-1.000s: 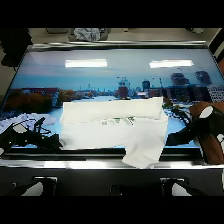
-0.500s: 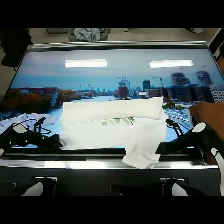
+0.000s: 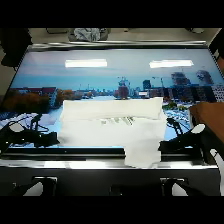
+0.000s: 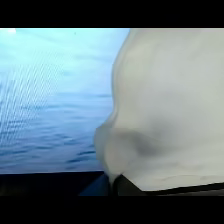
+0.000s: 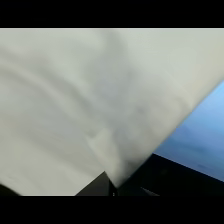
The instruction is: Fold the shirts.
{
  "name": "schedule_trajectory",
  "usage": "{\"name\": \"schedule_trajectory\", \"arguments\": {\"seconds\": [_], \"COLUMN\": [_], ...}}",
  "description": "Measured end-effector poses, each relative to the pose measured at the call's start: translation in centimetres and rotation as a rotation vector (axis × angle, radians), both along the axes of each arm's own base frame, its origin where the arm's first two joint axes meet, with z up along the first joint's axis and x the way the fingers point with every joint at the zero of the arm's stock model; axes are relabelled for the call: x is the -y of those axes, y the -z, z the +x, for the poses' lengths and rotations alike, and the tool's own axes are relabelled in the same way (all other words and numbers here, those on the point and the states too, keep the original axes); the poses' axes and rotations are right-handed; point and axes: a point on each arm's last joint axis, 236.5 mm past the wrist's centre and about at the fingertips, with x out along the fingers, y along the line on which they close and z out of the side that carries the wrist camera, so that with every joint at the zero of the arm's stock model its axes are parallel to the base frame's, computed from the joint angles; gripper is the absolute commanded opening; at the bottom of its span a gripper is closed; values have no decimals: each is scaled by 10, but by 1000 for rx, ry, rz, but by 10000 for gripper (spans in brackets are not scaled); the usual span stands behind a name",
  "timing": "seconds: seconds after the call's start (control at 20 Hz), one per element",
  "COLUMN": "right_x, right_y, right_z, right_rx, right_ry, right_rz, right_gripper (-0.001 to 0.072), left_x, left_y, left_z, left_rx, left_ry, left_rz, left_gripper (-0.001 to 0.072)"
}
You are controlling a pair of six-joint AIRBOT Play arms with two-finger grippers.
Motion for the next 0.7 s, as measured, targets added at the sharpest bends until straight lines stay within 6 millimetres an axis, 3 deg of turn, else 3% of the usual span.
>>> {"name": "schedule_trajectory", "arguments": {"seconds": [0.1, 0.25, 0.4, 0.55, 0.7], "right_x": [-3, 1, 4, 9, 11], "right_y": [-25, -67, -96, -102, -93], "right_z": [22, 75, 134, 195, 239], "right_rx": [55, 207, 344, 425, 438], "right_ry": [-16, 5, 30, 96, 180], "right_rz": [30, 43, 27, 11, 34], "right_gripper": [37, 37, 38, 38, 39], "left_x": [-3, -9, -17, -25, -29], "left_y": [-26, -62, -77, -79, -77], "left_z": [18, 47, 83, 131, 181], "left_rx": [92, 195, 233, 244, 254], "left_ry": [-8, -36, -52, -63, -78], "left_rz": [17, 35, 39, 24, -14], "left_gripper": [22, 22, 23, 24, 24]}}
